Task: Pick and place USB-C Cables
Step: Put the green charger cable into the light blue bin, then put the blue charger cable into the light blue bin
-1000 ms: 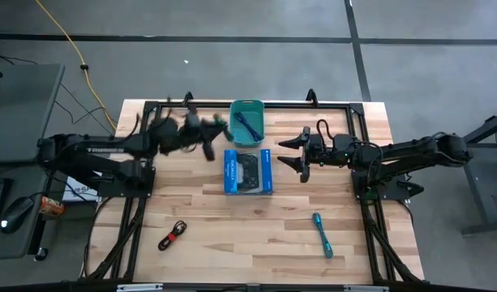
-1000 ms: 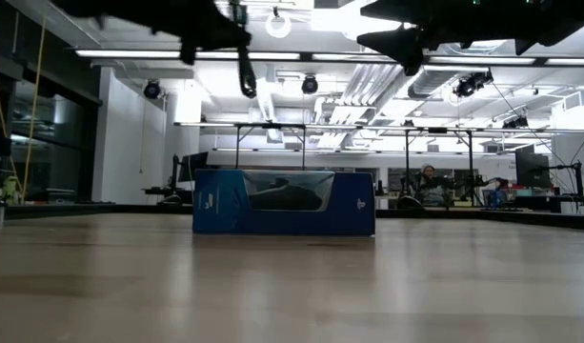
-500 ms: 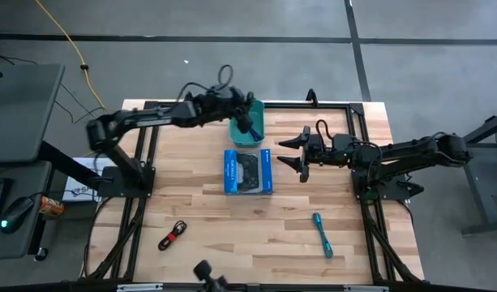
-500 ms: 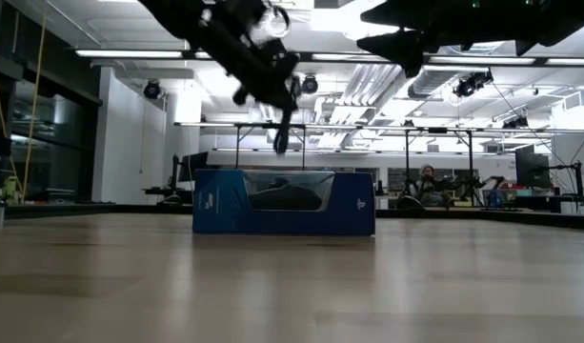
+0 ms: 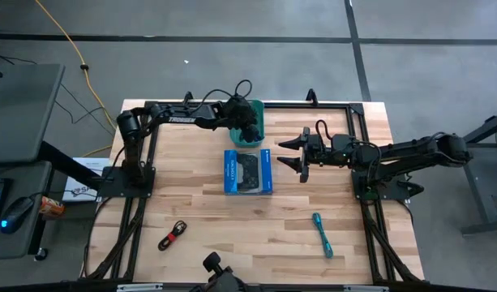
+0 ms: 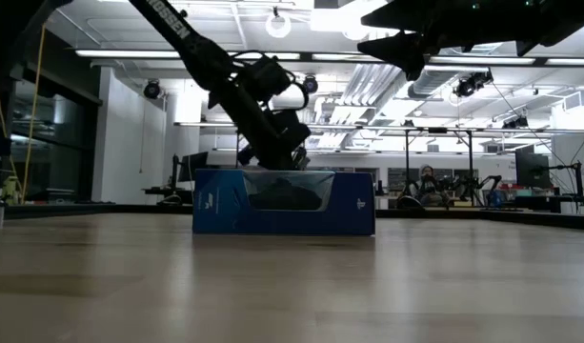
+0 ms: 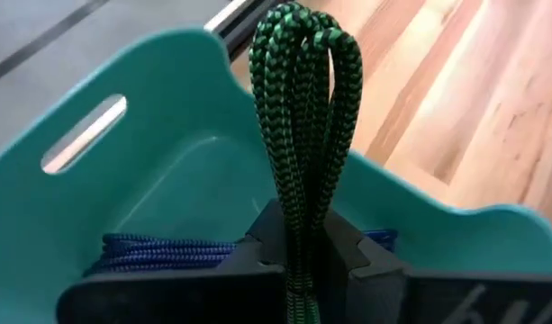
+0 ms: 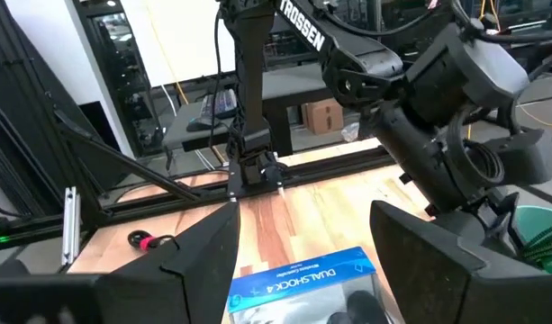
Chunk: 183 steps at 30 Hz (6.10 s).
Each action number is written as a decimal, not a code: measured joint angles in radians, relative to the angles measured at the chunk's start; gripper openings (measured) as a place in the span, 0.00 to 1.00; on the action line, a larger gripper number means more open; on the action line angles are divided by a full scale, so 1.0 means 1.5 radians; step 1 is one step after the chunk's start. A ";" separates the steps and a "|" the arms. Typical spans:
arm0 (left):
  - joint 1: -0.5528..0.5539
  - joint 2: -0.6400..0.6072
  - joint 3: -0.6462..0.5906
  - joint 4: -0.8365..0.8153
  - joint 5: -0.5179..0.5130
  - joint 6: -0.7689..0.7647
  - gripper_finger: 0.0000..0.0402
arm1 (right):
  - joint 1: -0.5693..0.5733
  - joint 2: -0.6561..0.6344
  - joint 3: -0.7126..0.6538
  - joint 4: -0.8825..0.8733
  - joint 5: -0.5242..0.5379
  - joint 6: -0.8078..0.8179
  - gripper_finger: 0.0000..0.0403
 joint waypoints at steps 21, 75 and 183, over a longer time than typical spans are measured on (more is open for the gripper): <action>0.001 0.016 0.001 -0.007 -0.029 -0.012 0.17 | 0.000 0.000 0.000 -0.002 0.000 0.000 0.60; -0.385 -0.564 -0.531 0.544 -0.046 0.098 0.47 | 0.000 0.000 0.000 -0.028 -0.001 0.014 0.60; -0.385 -0.587 -0.531 0.481 -0.043 0.087 0.47 | 0.538 0.356 0.159 -0.769 0.001 1.061 0.37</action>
